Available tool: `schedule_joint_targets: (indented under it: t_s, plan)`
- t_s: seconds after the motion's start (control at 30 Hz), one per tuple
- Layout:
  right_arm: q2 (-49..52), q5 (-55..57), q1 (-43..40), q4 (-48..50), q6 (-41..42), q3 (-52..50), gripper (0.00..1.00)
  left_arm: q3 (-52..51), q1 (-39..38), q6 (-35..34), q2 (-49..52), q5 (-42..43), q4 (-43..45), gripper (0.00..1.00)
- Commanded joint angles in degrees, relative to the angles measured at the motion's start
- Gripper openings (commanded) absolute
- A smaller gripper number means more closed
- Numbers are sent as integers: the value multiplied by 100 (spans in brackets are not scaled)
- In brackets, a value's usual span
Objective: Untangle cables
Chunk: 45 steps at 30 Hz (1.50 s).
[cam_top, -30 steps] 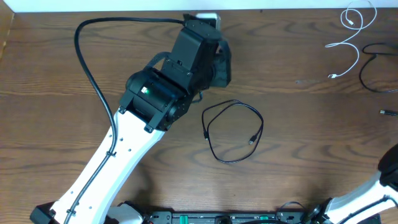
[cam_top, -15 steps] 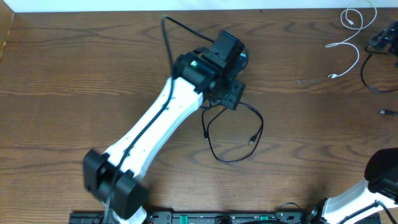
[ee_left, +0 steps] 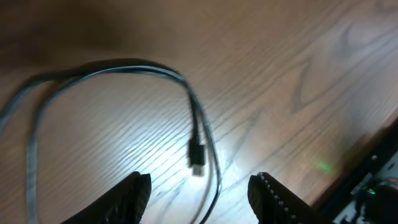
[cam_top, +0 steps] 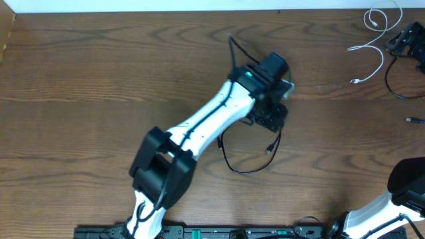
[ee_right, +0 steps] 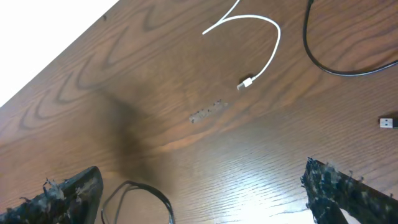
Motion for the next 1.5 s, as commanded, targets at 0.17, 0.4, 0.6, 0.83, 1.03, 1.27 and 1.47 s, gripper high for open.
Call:
schedule_joint_targets:
  t_s: [0.17,0.4,0.6,0.83,1.03,1.27,1.47]
  plan:
    - [9,39,-13,-22,-105,42,99,-17,-614,-385,566,-949,83,56]
    - [9,39,-13,-22,-107,42,99,-28,-828,-1078,874,-1816,341,56]
    - [9,39,-13,-26,-109,42,99,-31,-844,-1211,1058,-1829,461,56]
    - [9,39,-13,-22,-109,42,99,-192,-907,-1344,1060,-1827,487,56]
    - [9,37,-13,-20,-107,42,99,-442,-1034,-1344,1060,-1827,533,55]
    - [9,37,-13,-26,-107,42,99,-780,-1215,-1384,1060,-1832,765,49]
    - [9,-35,-7,-42,-105,42,99,-850,-1233,-1652,1051,-2345,850,11]
